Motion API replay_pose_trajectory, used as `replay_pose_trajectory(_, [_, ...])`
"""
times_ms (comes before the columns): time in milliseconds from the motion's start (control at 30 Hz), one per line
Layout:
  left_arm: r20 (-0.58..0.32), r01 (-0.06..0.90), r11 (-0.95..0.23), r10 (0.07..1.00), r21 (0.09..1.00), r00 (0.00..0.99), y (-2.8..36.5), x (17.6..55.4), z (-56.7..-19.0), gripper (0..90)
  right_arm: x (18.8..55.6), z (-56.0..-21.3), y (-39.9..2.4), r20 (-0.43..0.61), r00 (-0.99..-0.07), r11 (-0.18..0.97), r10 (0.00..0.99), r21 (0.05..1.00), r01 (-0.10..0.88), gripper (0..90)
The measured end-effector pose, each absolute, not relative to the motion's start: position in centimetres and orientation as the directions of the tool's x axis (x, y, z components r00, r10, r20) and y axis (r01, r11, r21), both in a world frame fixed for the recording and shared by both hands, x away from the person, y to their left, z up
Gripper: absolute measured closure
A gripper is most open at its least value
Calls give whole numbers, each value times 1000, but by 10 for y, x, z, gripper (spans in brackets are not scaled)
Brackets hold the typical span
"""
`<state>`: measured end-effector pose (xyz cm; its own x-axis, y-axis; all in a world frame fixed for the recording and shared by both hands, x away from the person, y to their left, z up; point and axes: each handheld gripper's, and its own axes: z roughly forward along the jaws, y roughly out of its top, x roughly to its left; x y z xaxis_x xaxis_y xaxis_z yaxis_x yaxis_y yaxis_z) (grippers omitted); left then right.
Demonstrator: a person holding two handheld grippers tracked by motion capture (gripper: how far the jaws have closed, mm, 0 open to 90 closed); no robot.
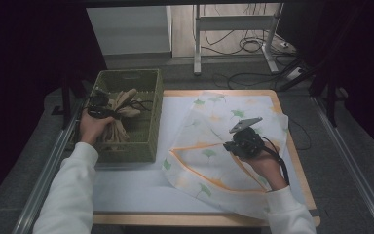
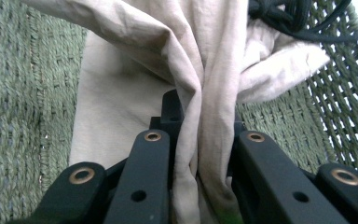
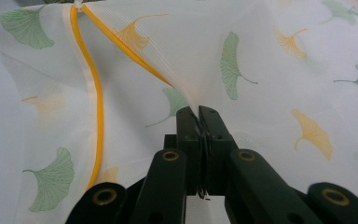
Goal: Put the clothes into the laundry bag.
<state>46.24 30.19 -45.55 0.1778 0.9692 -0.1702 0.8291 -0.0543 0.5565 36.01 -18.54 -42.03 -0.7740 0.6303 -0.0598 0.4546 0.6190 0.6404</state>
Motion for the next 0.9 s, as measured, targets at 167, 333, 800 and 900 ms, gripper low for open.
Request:
replay_pose_trajectory(167, [-194,802,-32,964,596,183,300,458,-449,796,360,-419,-185,-49,-780,615,624,646,452,865])
replay_pose_trajectory(333, [-199,775,-28,960,632,197,298,452,-441,796,359,-419,-185,-51,-779,616,625,646,452,865])
replay_pose_trajectory(800, [-248,733,29,949,680,193,302,444,-432,796,359,-418,-186,-52,-778,614,626,648,451,866])
replay_pose_trajectory(900, [-249,721,35,949,692,192,302,442,-430,797,359,-418,-186,-55,-780,617,623,648,447,865])
